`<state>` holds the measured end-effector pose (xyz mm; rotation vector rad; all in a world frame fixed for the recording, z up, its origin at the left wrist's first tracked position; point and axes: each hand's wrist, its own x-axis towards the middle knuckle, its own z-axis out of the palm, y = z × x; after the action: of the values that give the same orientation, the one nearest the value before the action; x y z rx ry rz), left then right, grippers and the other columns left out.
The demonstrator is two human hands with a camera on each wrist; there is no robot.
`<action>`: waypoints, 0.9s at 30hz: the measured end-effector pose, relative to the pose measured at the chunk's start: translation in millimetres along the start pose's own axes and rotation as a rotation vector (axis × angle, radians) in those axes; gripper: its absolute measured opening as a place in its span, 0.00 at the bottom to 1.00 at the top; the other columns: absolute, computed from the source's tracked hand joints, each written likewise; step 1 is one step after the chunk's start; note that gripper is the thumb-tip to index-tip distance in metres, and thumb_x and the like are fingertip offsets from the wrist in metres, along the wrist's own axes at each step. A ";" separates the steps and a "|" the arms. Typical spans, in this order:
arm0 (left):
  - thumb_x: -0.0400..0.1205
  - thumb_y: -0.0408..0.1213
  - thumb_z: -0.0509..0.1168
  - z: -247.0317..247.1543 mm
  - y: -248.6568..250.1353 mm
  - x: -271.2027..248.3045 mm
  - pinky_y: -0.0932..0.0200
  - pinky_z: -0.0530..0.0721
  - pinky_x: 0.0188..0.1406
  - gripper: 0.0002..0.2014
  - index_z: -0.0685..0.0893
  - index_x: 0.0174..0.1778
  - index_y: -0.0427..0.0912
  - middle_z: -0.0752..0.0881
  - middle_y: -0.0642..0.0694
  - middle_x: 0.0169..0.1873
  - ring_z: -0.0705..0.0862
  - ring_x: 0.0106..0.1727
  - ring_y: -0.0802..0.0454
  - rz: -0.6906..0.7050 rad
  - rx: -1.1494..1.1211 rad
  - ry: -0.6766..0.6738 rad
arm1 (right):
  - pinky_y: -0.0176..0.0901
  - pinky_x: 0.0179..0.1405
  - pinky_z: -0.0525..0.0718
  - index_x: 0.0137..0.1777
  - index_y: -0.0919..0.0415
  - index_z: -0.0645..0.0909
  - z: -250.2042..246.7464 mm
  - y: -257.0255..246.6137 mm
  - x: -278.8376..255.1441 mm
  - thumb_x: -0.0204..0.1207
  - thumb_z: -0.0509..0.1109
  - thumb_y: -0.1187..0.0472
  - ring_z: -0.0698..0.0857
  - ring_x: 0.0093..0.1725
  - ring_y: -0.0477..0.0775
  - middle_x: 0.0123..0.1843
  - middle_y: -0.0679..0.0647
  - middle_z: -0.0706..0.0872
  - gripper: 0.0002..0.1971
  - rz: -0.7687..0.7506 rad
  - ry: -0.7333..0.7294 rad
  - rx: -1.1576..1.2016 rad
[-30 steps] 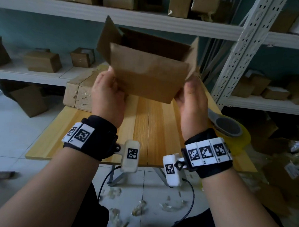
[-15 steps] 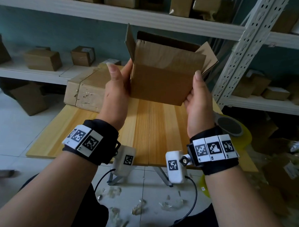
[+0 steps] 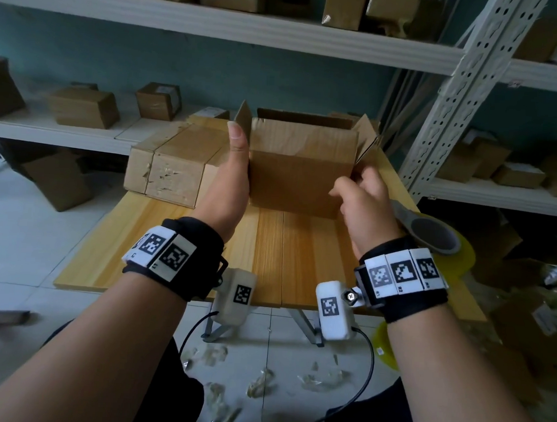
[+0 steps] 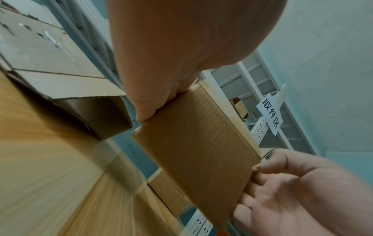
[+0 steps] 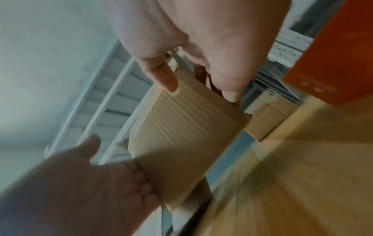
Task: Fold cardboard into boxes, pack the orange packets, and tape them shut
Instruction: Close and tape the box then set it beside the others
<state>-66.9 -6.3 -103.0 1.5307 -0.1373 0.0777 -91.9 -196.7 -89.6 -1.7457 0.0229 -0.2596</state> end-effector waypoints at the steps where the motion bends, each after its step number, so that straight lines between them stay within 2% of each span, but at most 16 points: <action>1: 0.80 0.81 0.34 -0.1 0.5 -0.8 0.38 0.67 0.89 0.50 0.73 0.88 0.55 0.84 0.58 0.73 0.79 0.77 0.57 -0.014 0.011 0.004 | 0.54 0.55 0.82 0.56 0.56 0.82 -0.5 1.8 3.0 0.69 0.71 0.57 0.86 0.52 0.55 0.52 0.54 0.89 0.14 0.028 0.006 0.039; 4: 0.80 0.80 0.32 0.8 1.8 -3.3 0.38 0.64 0.91 0.52 0.70 0.90 0.50 0.81 0.52 0.79 0.76 0.78 0.55 -0.052 0.038 -0.004 | 0.69 0.73 0.82 0.55 0.53 0.85 -2.3 9.8 12.3 0.64 0.74 0.55 0.88 0.64 0.61 0.58 0.56 0.92 0.18 0.067 0.011 0.115; 6: 0.77 0.84 0.34 0.6 1.3 -3.8 0.38 0.63 0.91 0.55 0.70 0.90 0.51 0.79 0.51 0.82 0.75 0.82 0.53 -0.075 0.036 -0.004 | 0.72 0.74 0.80 0.58 0.52 0.85 -1.3 10.3 12.6 0.61 0.75 0.51 0.88 0.66 0.61 0.60 0.56 0.92 0.22 0.087 -0.002 0.101; 8: 0.74 0.87 0.35 0.7 1.7 -3.3 0.37 0.64 0.90 0.58 0.71 0.90 0.52 0.79 0.50 0.83 0.74 0.84 0.50 -0.094 0.031 -0.016 | 0.68 0.73 0.81 0.60 0.51 0.82 2.3 8.2 10.0 0.61 0.76 0.48 0.86 0.66 0.57 0.62 0.52 0.89 0.25 0.135 -0.003 0.041; 11: 0.69 0.88 0.38 2.6 -0.2 -3.5 0.37 0.65 0.90 0.60 0.74 0.88 0.50 0.80 0.47 0.82 0.74 0.85 0.48 -0.144 0.055 -0.023 | 0.57 0.65 0.77 0.67 0.55 0.72 3.7 9.8 7.2 0.76 0.75 0.52 0.78 0.67 0.53 0.66 0.49 0.80 0.23 0.178 -0.024 -0.079; 14: 0.62 0.95 0.41 3.8 -6.8 -1.3 0.33 0.62 0.90 0.69 0.66 0.92 0.52 0.72 0.45 0.88 0.68 0.90 0.44 -0.189 0.096 -0.024 | 0.54 0.63 0.72 0.73 0.56 0.66 2.0 16.3 9.9 0.82 0.73 0.56 0.72 0.72 0.54 0.76 0.54 0.74 0.25 0.208 -0.035 -0.149; 16: 0.62 0.95 0.40 3.3 -9.2 -0.3 0.32 0.61 0.90 0.68 0.64 0.93 0.52 0.69 0.45 0.90 0.65 0.91 0.43 -0.201 0.108 -0.014 | 0.54 0.63 0.72 0.76 0.58 0.66 2.7 16.7 9.9 0.82 0.73 0.57 0.73 0.76 0.56 0.80 0.56 0.74 0.27 0.207 -0.030 -0.162; 21: 0.73 0.89 0.39 7.3 -3.9 -4.6 0.33 0.60 0.91 0.61 0.63 0.93 0.48 0.69 0.44 0.90 0.65 0.91 0.41 -0.218 0.141 0.000 | 0.52 0.59 0.71 0.76 0.58 0.65 2.1 19.0 8.8 0.83 0.73 0.57 0.73 0.66 0.53 0.72 0.55 0.75 0.27 0.201 -0.028 -0.191; 24: 0.78 0.84 0.39 9.1 -1.7 -6.4 0.33 0.60 0.91 0.56 0.63 0.93 0.47 0.69 0.43 0.90 0.65 0.91 0.42 -0.226 0.147 -0.010 | 0.51 0.58 0.70 0.70 0.55 0.63 1.8 19.0 8.7 0.84 0.72 0.57 0.71 0.64 0.53 0.66 0.52 0.72 0.23 0.217 -0.046 -0.202; 27: 0.81 0.82 0.40 9.3 -0.8 -6.3 0.34 0.60 0.92 0.53 0.63 0.92 0.46 0.69 0.44 0.90 0.65 0.91 0.42 -0.237 0.142 -0.011 | 0.50 0.55 0.71 0.67 0.53 0.61 2.1 18.6 8.7 0.85 0.72 0.57 0.72 0.64 0.53 0.66 0.53 0.72 0.22 0.229 -0.059 -0.205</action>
<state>-73.4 -15.4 -104.4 1.6792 0.0420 -0.1115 -80.6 -199.6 -106.7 -1.9342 0.2116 -0.0386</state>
